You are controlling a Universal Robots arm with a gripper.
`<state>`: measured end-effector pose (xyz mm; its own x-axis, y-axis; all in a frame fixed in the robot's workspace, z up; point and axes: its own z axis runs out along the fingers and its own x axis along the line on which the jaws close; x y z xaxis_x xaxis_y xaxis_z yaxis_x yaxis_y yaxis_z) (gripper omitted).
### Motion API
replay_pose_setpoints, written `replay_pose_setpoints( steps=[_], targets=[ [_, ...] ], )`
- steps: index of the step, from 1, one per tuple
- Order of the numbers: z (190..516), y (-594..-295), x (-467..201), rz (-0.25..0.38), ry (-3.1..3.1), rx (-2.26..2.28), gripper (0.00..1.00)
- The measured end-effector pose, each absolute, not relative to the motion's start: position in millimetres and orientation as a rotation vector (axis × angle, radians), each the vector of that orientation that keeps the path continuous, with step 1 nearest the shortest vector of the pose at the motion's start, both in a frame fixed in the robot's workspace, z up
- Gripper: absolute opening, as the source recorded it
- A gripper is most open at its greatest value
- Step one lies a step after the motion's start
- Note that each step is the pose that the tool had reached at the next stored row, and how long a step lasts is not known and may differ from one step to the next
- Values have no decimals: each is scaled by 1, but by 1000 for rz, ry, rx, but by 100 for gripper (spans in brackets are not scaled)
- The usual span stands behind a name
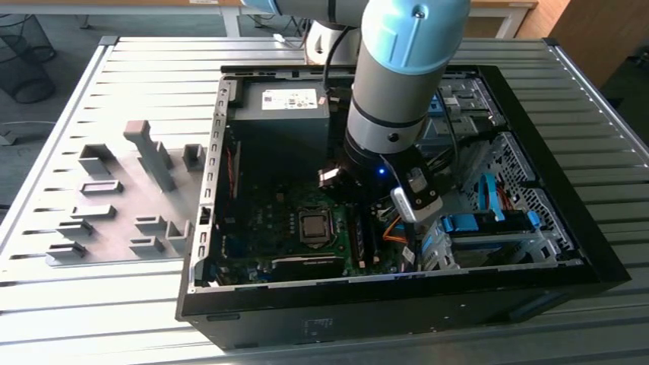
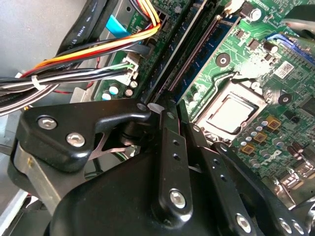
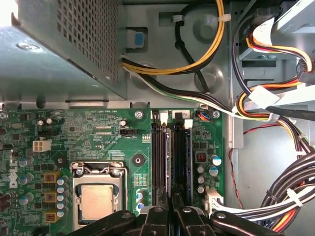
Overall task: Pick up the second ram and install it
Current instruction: 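Insert the second ram into the second slot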
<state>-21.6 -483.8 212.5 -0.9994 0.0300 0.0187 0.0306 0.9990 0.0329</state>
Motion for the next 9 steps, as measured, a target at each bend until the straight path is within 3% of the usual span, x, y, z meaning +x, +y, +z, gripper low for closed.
replay_pose_setpoints(
  steps=[9],
  targets=[
    [214, -484, -22, -52, -3123, -47, 14]
  ],
)
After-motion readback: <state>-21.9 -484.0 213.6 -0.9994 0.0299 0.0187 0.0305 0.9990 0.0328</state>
